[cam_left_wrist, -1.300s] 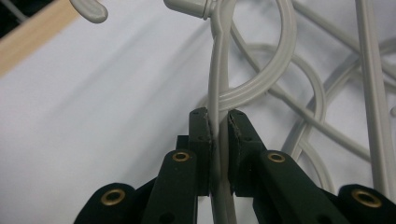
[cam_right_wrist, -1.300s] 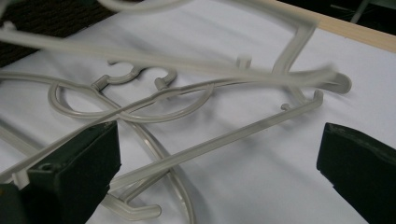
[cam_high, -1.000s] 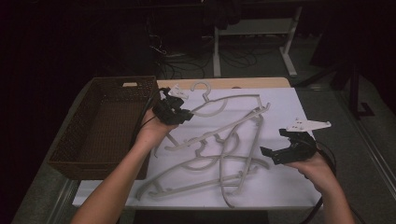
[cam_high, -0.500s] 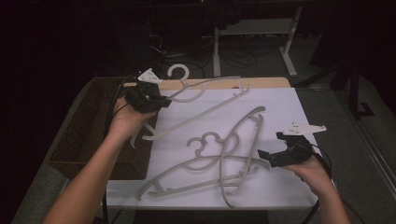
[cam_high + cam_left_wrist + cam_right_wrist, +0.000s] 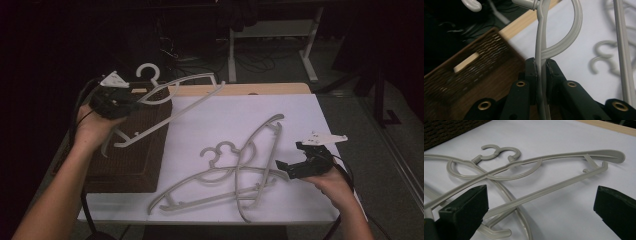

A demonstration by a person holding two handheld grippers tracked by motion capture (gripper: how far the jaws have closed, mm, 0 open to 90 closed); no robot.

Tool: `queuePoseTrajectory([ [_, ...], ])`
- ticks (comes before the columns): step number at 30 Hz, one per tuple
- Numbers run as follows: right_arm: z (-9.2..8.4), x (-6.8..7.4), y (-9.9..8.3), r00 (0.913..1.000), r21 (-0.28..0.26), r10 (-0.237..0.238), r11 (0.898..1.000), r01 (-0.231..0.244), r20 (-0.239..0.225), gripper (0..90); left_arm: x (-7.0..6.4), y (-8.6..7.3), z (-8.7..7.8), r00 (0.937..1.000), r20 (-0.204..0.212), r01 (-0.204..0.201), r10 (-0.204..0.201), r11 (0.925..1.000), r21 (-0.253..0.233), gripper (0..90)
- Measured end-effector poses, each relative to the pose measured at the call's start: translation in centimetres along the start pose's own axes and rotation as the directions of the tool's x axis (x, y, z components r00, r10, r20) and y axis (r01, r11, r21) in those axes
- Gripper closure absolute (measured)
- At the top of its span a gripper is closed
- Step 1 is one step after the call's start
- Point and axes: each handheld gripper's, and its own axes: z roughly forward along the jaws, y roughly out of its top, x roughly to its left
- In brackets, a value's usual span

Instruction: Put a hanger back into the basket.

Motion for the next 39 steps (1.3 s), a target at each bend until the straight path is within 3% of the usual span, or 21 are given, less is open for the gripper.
queuePoseTrajectory([
  [7,0.1,-0.2,-0.1,1.0,0.002,0.008,1.0,-0.008,0.003,0.0,3.8,-3.2,-1.3,0.995,-0.074,0.066,-0.066,0.9978,0.002,81.9],
  [14,0.2,-0.5,-0.3,0.9999,0.011,0.01,1.0,-0.01,0.009,0.0,6.4,-6.1,-1.4,0.9866,-0.148,0.077,-0.068,0.9954,0.056,81.9],
  [22,0.3,-0.6,-0.3,0.9998,0.013,0.014,1.0,-0.015,0.01,0.0,8.9,-9.4,-1.2,0.9733,-0.201,0.13,-0.11,0.9877,0.087,81.9],
  [29,0.4,-0.5,-0.3,0.9999,0.018,0.009,1.0,-0.009,0.009,0.0,9.6,-11.0,0.1,0.9667,-0.233,0.141,-0.105,0.9796,0.143,81.9],
  [37,0.4,-0.5,-0.3,0.9999,0.018,0.012,1.0,-0.012,0.011,0.0,8.7,-11.5,3.3,0.9721,-0.222,0.123,-0.075,0.9702,0.209,81.8],
  [39,0.4,-0.5,-0.3,0.9999,0.019,0.011,1.0,-0.011,0.011,0.0,8.6,-11.6,3.9,0.9712,-0.223,0.132,-0.083,0.9677,0.215,81.7],
])
